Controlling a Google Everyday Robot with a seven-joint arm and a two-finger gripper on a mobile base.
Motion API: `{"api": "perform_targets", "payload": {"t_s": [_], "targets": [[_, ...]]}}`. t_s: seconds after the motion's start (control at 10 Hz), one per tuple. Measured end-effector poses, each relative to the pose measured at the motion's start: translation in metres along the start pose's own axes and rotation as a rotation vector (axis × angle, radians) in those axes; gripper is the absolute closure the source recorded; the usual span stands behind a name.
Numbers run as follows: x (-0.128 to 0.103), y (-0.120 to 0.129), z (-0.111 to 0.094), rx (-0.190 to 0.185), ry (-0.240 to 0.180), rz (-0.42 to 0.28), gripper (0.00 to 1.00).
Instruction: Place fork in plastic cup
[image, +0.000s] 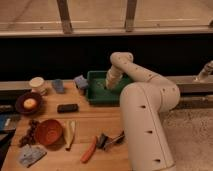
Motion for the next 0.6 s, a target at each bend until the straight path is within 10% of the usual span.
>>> {"api": "perform_targets", "payload": {"t_s": [0.6], "targets": [[-0.0050,0.0053,0.0019,0.004,0.009,-0.007,0.35]]}}
